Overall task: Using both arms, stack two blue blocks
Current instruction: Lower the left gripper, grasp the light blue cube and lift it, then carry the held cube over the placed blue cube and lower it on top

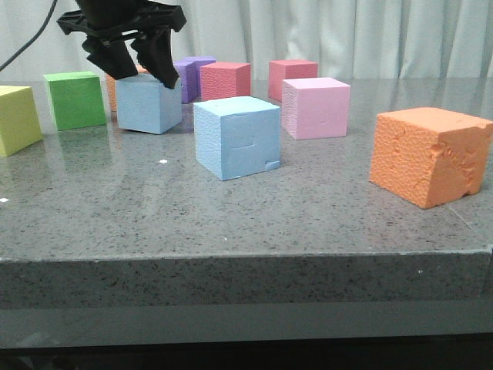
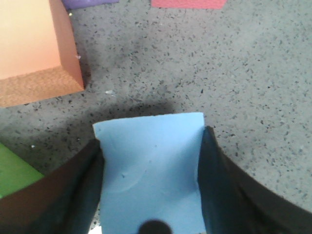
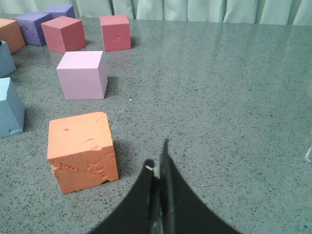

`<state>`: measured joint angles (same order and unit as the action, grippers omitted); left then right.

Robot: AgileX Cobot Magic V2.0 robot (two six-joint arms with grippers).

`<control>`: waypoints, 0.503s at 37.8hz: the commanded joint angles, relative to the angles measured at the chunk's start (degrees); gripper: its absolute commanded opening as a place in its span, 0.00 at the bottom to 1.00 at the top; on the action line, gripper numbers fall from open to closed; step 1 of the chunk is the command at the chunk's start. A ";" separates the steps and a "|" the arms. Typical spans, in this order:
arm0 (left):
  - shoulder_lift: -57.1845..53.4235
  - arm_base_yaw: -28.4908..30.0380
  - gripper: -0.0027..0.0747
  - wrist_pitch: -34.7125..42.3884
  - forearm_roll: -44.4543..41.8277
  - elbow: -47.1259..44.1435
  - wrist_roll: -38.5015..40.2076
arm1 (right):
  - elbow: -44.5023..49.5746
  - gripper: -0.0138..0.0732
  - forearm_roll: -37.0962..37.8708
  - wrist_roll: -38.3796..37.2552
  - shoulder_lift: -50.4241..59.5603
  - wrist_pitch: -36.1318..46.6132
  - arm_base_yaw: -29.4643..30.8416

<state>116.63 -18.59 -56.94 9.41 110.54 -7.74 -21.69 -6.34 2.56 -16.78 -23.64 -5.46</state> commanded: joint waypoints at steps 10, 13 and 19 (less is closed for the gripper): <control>-3.15 -0.40 0.45 -5.40 1.27 9.70 0.44 | -1.35 0.08 0.25 0.55 -0.65 4.73 0.31; -3.15 -0.40 0.45 -8.57 1.27 12.13 0.44 | -1.35 0.08 0.25 0.55 -0.65 4.77 0.31; -3.15 -0.40 0.44 -13.94 1.63 16.53 0.44 | -1.35 0.08 0.25 0.55 -0.65 4.77 0.31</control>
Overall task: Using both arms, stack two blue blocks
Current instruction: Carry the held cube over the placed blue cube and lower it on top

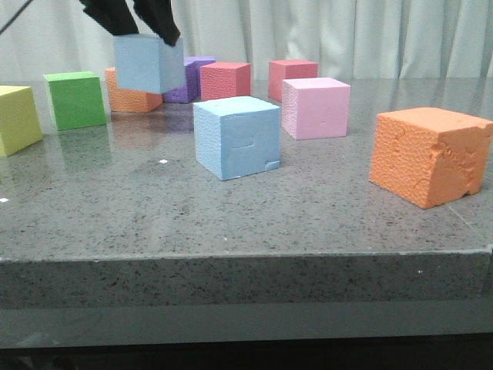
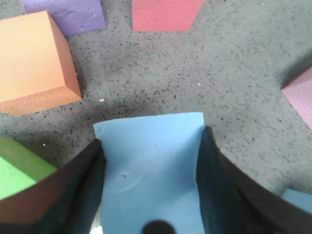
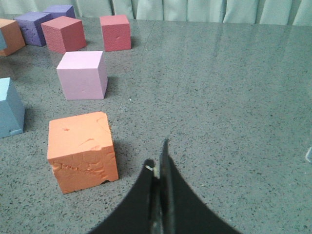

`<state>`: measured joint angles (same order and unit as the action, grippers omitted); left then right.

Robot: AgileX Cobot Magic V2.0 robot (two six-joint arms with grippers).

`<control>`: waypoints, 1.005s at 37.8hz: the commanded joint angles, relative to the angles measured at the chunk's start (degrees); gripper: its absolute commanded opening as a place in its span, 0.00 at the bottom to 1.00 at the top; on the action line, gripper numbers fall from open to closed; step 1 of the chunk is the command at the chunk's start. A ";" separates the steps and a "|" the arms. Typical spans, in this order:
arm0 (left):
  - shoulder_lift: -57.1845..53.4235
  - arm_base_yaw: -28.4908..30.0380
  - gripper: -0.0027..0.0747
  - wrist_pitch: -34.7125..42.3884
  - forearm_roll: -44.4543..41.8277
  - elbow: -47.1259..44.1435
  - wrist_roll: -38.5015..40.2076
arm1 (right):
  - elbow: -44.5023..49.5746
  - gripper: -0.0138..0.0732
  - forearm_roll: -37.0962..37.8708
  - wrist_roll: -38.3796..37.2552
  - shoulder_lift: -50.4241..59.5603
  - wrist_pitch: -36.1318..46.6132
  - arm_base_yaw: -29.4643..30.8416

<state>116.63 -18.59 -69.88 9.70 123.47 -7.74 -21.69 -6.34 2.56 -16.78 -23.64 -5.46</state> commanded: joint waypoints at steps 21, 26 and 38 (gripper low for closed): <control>-7.78 -0.40 0.44 -3.06 8.52 6.29 1.88 | -1.35 0.08 0.25 0.50 -0.65 4.77 0.31; -10.33 -0.40 0.44 -3.06 8.99 6.18 1.90 | -1.35 0.08 0.25 0.50 -0.65 4.77 0.31; -16.18 -4.18 0.44 -3.06 9.06 -1.47 1.90 | -1.35 0.08 0.25 0.50 -0.65 4.77 0.31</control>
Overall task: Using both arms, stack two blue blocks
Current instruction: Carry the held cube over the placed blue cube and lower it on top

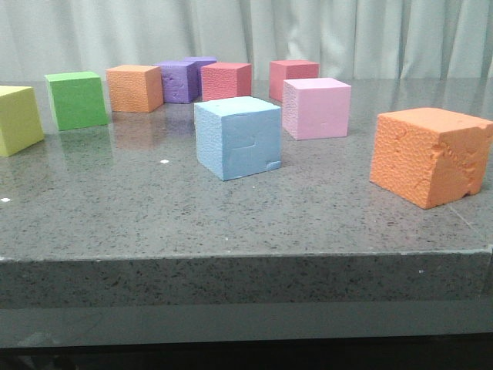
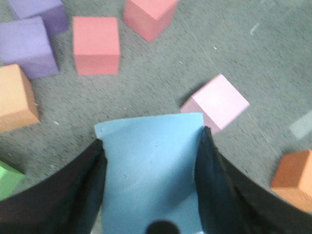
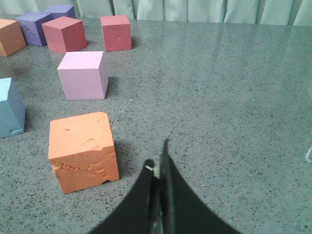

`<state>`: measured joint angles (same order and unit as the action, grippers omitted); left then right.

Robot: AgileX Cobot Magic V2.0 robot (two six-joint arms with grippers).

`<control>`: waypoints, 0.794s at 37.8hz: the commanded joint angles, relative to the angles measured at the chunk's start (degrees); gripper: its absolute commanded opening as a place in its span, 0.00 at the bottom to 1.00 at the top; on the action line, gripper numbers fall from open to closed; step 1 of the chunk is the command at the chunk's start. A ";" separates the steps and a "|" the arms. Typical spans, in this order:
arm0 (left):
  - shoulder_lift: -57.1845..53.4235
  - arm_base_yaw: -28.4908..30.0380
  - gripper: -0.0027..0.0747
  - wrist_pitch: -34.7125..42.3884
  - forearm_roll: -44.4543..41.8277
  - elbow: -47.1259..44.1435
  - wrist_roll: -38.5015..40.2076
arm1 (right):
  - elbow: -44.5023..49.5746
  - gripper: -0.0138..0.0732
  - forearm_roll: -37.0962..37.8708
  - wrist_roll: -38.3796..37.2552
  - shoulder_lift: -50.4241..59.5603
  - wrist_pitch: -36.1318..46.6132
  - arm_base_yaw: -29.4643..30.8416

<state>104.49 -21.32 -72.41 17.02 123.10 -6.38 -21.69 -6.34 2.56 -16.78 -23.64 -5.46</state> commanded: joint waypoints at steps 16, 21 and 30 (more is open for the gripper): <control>-4.63 -8.63 0.44 -0.54 0.45 -8.50 0.33 | -1.35 0.08 0.15 0.51 -0.65 4.77 0.31; -4.63 -10.21 0.44 0.13 0.08 -10.36 0.33 | -1.35 0.08 0.15 0.51 -0.65 4.77 0.31; -4.43 -11.76 0.44 4.61 0.08 -14.45 0.13 | -1.35 0.08 0.16 0.45 -0.65 4.77 0.31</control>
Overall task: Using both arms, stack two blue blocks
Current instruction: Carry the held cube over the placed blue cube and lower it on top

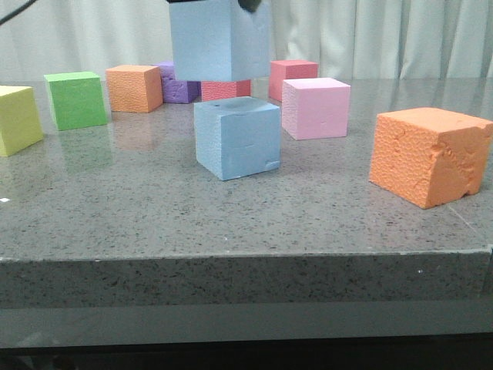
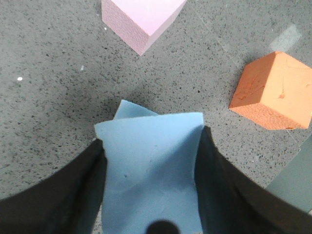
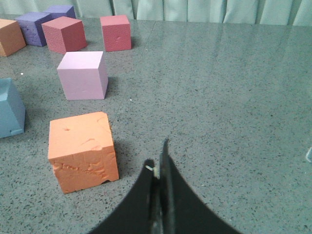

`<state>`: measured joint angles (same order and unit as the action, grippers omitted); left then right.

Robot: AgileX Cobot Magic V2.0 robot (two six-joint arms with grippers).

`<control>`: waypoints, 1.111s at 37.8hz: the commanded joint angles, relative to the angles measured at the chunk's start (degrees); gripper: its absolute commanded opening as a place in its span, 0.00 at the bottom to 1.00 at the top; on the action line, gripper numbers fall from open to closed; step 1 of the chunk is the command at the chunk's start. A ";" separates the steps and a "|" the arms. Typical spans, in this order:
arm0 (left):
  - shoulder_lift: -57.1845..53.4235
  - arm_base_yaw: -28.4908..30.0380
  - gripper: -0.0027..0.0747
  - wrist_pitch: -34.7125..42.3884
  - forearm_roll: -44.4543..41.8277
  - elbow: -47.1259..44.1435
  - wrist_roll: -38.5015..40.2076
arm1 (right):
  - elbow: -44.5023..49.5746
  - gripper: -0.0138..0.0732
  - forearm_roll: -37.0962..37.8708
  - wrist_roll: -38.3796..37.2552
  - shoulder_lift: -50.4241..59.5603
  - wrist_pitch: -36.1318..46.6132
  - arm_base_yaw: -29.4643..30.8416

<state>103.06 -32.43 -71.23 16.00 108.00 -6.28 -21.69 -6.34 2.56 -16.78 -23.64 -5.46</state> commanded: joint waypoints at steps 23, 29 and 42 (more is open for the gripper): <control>-2.87 -0.88 0.44 7.66 0.83 -1.22 -1.33 | -1.35 0.08 0.16 0.45 -0.65 4.77 0.31; -2.87 -0.88 0.44 7.66 0.83 -1.22 -1.47 | -1.35 0.08 0.16 0.45 -0.65 4.77 0.31; -2.87 -0.88 0.44 10.10 0.83 -4.81 -1.47 | -1.35 0.08 0.16 0.45 -0.65 4.77 0.31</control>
<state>103.06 -32.76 -64.29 15.70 102.42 -7.65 -21.69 -6.34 2.56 -16.78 -23.64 -5.46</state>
